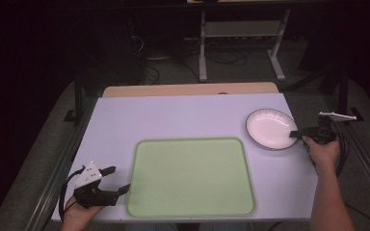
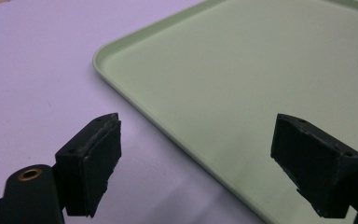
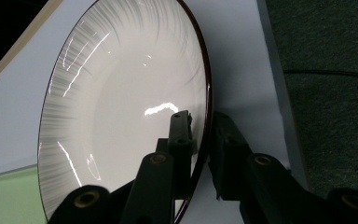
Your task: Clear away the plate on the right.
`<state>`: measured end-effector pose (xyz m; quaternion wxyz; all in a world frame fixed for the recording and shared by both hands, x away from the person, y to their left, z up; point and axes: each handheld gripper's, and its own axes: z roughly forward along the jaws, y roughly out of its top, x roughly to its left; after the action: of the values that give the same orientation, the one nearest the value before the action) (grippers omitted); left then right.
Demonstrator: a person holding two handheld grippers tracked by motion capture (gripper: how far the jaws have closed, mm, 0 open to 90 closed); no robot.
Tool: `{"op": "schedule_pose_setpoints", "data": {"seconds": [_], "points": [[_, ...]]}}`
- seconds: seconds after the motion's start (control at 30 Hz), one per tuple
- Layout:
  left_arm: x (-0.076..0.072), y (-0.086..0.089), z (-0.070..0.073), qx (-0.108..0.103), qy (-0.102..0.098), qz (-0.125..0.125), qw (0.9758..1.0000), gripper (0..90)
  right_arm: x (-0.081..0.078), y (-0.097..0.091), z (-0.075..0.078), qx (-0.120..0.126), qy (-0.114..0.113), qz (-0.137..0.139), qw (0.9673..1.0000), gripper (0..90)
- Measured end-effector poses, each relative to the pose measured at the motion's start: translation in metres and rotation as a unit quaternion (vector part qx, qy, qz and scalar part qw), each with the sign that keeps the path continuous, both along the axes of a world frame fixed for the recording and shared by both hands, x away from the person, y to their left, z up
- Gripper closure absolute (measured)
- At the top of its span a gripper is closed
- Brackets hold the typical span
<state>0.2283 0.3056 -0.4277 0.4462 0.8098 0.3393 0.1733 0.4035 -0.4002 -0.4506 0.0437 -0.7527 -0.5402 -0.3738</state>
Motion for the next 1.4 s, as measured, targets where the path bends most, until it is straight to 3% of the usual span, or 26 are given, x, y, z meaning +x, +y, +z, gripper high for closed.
{"op": "schedule_pose_setpoints", "data": {"seconds": [0.8,1.13,1.4], "points": [[0.000,0.000,0.000,0.001,-0.001,0.000,1.0000,15.9,-0.002,0.000,-0.002,0.019,0.007,-0.026,0.9994,81.1],[0.000,0.000,0.001,-0.001,-0.001,0.000,1.0000,15.9,-0.005,-0.004,-0.008,0.059,-0.004,-0.045,0.9972,81.3],[0.000,0.001,0.001,0.000,-0.001,0.000,1.0000,15.9,-0.008,-0.008,-0.014,0.108,-0.011,-0.066,0.9918,81.0]]}}
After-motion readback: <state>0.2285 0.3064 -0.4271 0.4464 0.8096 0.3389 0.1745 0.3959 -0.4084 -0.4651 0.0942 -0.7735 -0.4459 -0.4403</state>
